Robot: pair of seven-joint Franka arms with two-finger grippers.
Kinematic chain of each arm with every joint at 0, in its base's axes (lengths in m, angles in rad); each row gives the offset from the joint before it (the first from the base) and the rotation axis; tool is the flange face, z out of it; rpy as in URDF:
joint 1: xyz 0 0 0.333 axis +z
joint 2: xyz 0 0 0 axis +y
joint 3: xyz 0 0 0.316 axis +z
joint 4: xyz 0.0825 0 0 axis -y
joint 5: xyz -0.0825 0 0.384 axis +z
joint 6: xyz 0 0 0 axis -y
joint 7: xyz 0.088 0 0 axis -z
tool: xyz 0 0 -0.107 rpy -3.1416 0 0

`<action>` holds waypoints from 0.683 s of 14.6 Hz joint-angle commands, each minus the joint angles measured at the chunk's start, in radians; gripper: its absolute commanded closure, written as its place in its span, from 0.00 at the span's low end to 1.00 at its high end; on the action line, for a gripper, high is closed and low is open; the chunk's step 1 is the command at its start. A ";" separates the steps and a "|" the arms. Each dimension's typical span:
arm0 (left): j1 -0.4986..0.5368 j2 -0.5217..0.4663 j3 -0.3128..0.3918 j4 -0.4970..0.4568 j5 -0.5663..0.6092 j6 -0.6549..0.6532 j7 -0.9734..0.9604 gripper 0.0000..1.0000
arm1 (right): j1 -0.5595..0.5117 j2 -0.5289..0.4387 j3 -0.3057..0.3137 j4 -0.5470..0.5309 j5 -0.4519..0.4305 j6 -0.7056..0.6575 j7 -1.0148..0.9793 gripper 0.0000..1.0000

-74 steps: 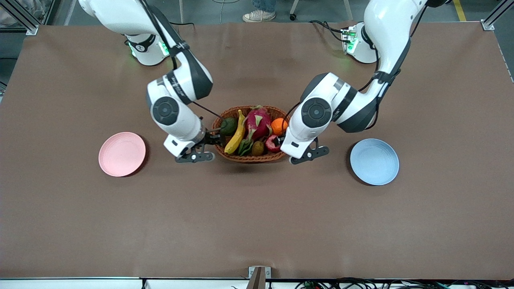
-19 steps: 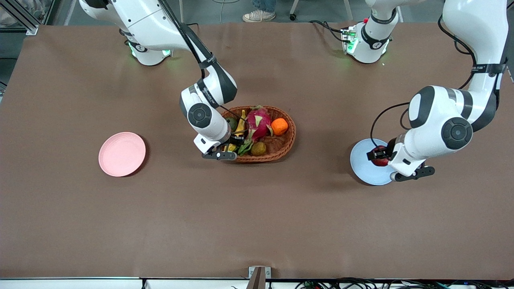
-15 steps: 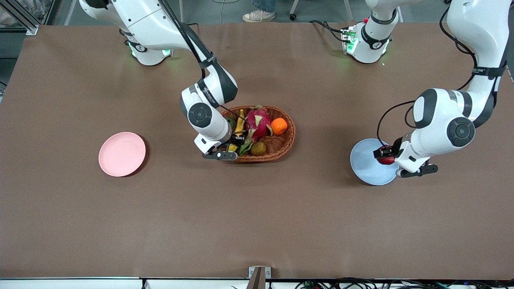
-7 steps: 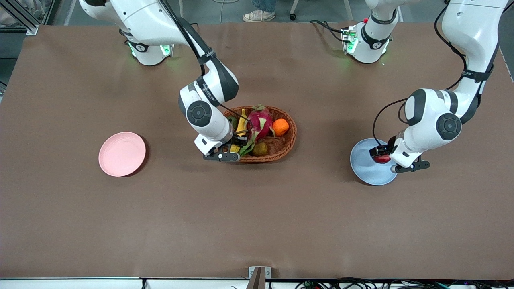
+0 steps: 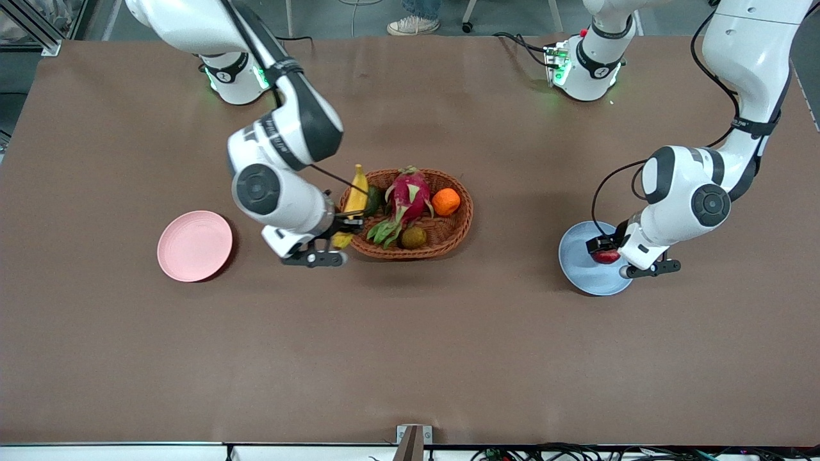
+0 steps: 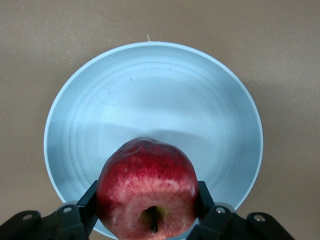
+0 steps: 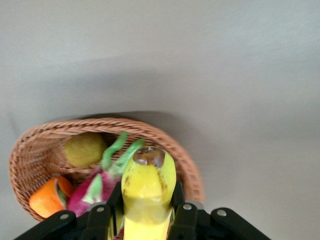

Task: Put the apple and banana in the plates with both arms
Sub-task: 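Lower the apple onto the blue plate while the right gripper carries the banana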

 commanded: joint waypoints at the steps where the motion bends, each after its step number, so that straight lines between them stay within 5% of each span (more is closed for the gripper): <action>1: 0.006 0.005 -0.011 0.006 0.006 0.010 0.007 0.00 | -0.155 -0.020 0.013 -0.010 0.000 -0.067 -0.205 0.87; 6: 0.003 -0.061 -0.031 0.037 0.005 -0.013 0.001 0.00 | -0.386 -0.009 0.014 -0.019 -0.220 -0.069 -0.476 0.92; 10: 0.002 -0.111 -0.032 0.191 0.005 -0.230 -0.013 0.00 | -0.470 0.029 0.014 -0.040 -0.311 -0.059 -0.577 0.92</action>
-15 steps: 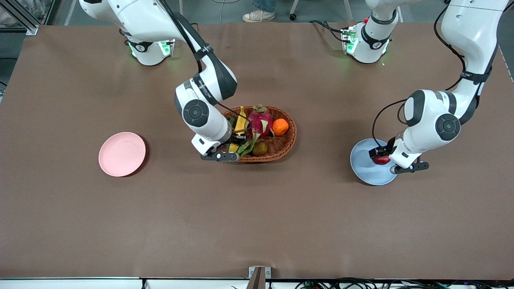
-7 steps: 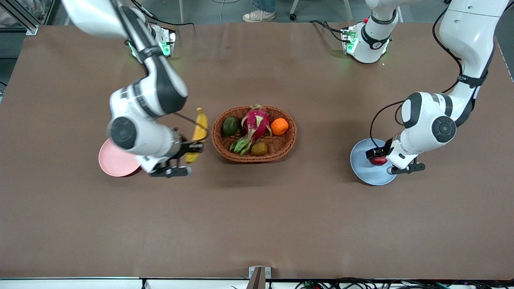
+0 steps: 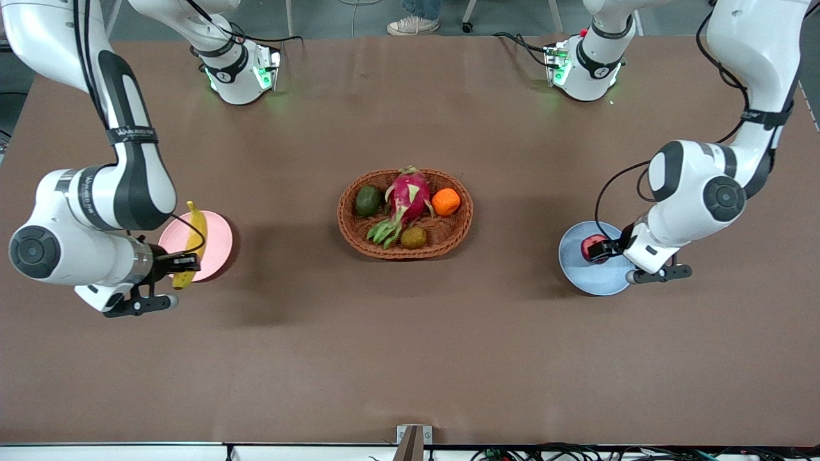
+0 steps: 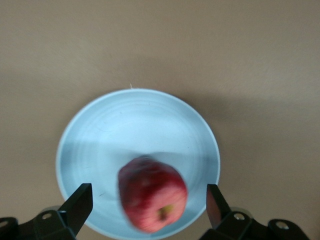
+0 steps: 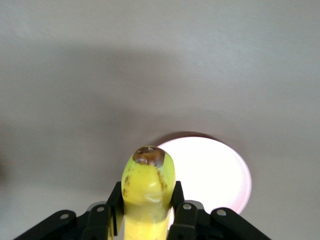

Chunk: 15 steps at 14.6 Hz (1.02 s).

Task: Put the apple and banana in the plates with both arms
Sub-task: 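Lower the apple onto the blue plate while the right gripper carries the banana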

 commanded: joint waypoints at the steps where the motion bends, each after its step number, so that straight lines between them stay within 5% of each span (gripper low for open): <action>1: -0.001 -0.042 -0.007 0.129 0.003 -0.184 -0.013 0.00 | -0.042 0.012 0.023 -0.055 -0.048 0.008 -0.035 0.92; 4: 0.002 -0.043 -0.021 0.258 0.003 -0.343 -0.026 0.00 | -0.090 0.007 0.023 -0.153 -0.059 0.083 -0.084 0.92; 12: 0.013 -0.032 -0.007 0.489 0.012 -0.527 -0.010 0.00 | -0.116 0.015 0.023 -0.320 -0.059 0.275 -0.077 0.90; 13: 0.012 -0.032 -0.007 0.520 0.012 -0.575 -0.010 0.00 | -0.116 0.020 0.025 -0.320 -0.054 0.276 -0.077 0.79; 14: 0.012 -0.037 -0.007 0.551 0.011 -0.620 -0.009 0.00 | -0.116 0.020 0.025 -0.316 -0.048 0.277 -0.075 0.28; 15: 0.013 -0.043 -0.010 0.574 -0.004 -0.658 -0.009 0.00 | -0.116 0.012 0.026 -0.310 -0.047 0.261 -0.072 0.00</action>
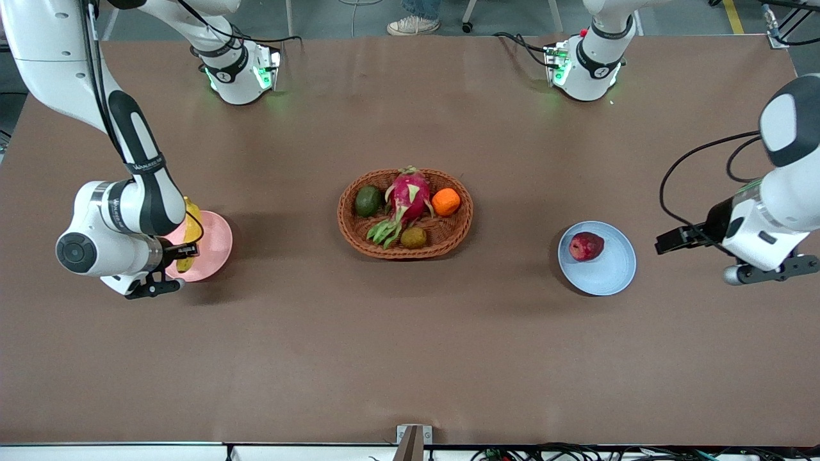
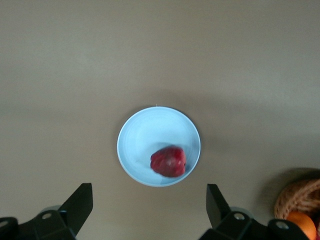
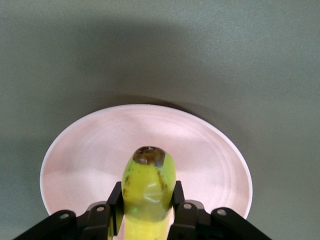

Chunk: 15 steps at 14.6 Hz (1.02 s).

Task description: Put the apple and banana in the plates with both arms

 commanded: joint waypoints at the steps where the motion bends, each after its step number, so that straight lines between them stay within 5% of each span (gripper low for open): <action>1: 0.001 0.007 -0.014 0.094 0.003 -0.128 0.005 0.00 | -0.014 -0.046 0.024 -0.010 -0.005 -0.028 0.011 0.00; 5: -0.006 -0.080 -0.020 0.119 0.013 -0.221 0.005 0.00 | -0.011 -0.192 0.032 0.105 0.001 -0.155 0.034 0.00; 10: -0.015 -0.163 -0.028 0.104 -0.003 -0.273 0.025 0.00 | 0.017 -0.230 0.035 0.430 0.003 -0.531 0.194 0.00; 15: -0.217 -0.255 0.174 -0.014 -0.007 -0.236 0.048 0.00 | 0.026 -0.230 0.026 0.620 -0.007 -0.628 0.236 0.00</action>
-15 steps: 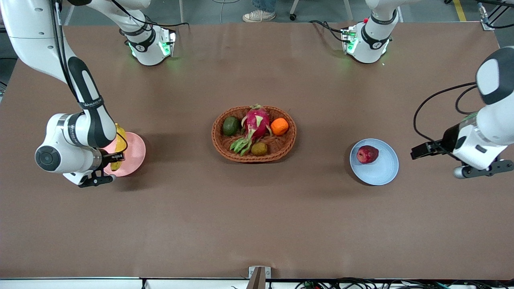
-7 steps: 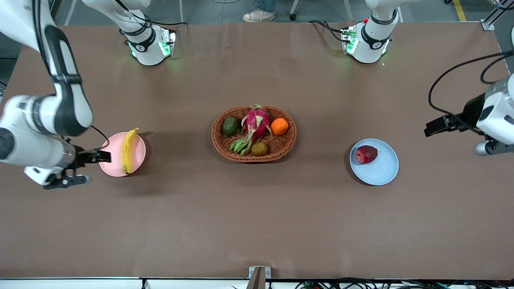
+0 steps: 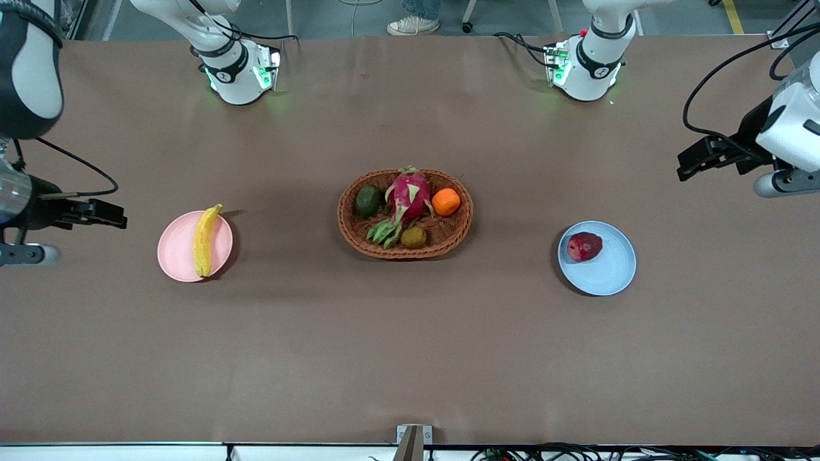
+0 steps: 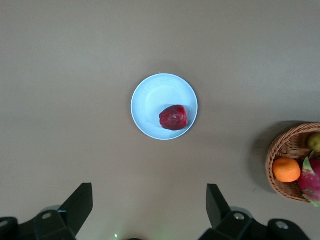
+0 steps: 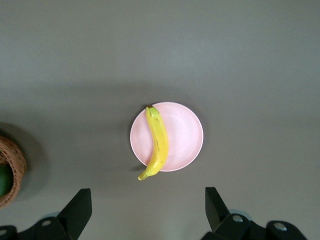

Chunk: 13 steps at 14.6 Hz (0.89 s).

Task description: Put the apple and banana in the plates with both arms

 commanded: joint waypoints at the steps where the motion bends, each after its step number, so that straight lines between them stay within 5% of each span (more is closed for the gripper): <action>1: -0.123 -0.065 0.129 -0.079 -0.007 0.025 0.023 0.00 | -0.008 0.027 -0.010 0.108 -0.010 -0.013 0.014 0.00; 5: -0.137 -0.087 0.140 -0.099 -0.016 0.021 0.029 0.00 | -0.021 -0.019 -0.020 0.113 -0.008 0.004 0.014 0.00; 13: -0.134 -0.090 0.135 -0.104 -0.042 0.024 0.101 0.00 | -0.097 -0.220 0.028 -0.155 0.000 0.165 -0.026 0.00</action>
